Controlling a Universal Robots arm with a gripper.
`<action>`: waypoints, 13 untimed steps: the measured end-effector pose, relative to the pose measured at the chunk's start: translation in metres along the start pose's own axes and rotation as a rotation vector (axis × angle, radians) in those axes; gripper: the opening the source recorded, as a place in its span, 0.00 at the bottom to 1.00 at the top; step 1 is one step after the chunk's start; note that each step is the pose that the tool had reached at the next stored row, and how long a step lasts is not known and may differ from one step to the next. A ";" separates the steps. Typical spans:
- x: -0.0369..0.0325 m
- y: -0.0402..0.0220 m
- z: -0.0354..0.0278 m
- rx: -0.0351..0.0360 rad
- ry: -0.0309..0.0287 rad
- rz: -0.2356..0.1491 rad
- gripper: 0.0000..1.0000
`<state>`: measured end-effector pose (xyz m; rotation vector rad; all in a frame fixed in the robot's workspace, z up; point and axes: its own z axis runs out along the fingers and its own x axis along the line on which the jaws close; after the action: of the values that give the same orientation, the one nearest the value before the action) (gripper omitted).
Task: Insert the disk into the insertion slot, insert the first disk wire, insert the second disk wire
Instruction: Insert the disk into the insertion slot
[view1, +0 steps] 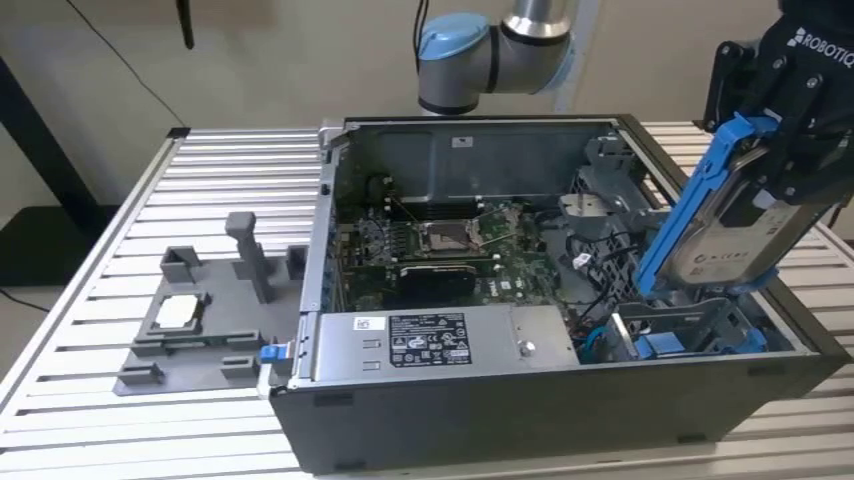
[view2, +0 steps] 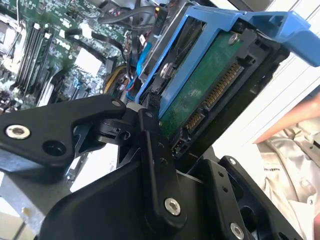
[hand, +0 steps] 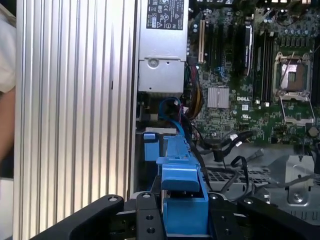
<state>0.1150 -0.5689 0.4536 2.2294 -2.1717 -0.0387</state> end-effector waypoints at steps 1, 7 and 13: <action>0.0000 -0.0004 0.0018 0.0000 -0.0002 0.000 0.33; 0.0001 -0.0031 0.0126 0.0000 -0.0002 0.000 0.33; 0.0002 -0.0041 0.0235 0.0000 -0.0002 0.000 0.33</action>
<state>0.1182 -0.5690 0.4299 2.2296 -2.1717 -0.0389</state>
